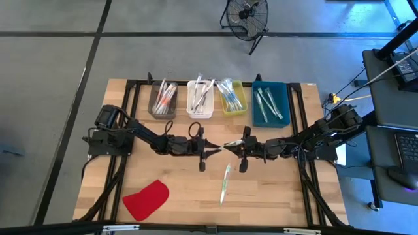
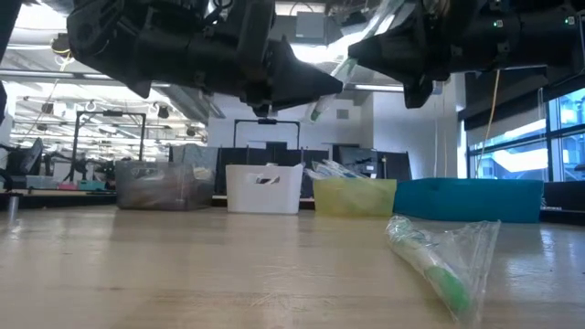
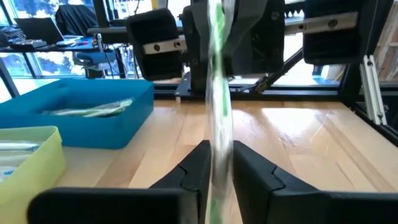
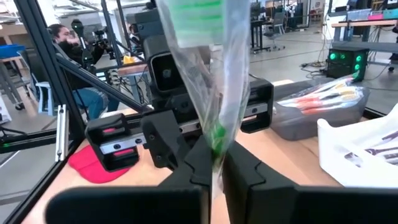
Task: Pick & Place Toothbrushes
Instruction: Put the green toothbrush into the blue bin
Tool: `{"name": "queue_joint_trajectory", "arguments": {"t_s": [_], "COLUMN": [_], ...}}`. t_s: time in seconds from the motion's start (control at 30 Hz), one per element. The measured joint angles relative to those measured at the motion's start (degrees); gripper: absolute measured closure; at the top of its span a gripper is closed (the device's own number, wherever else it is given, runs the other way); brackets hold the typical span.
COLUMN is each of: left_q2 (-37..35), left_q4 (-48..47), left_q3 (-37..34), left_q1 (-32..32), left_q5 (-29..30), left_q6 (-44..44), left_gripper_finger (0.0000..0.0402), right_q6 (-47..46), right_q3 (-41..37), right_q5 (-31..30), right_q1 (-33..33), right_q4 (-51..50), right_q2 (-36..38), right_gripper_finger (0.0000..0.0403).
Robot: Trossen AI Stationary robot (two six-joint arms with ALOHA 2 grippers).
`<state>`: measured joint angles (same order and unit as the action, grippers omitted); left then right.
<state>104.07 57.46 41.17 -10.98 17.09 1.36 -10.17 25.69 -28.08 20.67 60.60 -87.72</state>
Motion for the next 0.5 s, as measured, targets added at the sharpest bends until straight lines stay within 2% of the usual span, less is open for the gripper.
{"name": "queue_joint_trajectory", "arguments": {"t_s": [0.3,0.5], "left_q2": [0.0,0.0], "left_q4": [-2.65,-2.54], "left_q3": [-0.07,-0.07], "left_q1": [0.0,0.0], "left_q5": [-0.03,-0.1], "left_q6": [-0.04,0.99], "left_gripper_finger": [0.0281,0.0227], "right_q6": [-4.04,-7.9], "right_q3": [0.02,0.02], "right_q5": [-0.45,-1.59], "right_q1": [0.0,-0.02], "right_q4": [-2.27,-6.65], "right_q2": [0.02,0.04], "right_gripper_finger": [0.0378,0.0388]}}
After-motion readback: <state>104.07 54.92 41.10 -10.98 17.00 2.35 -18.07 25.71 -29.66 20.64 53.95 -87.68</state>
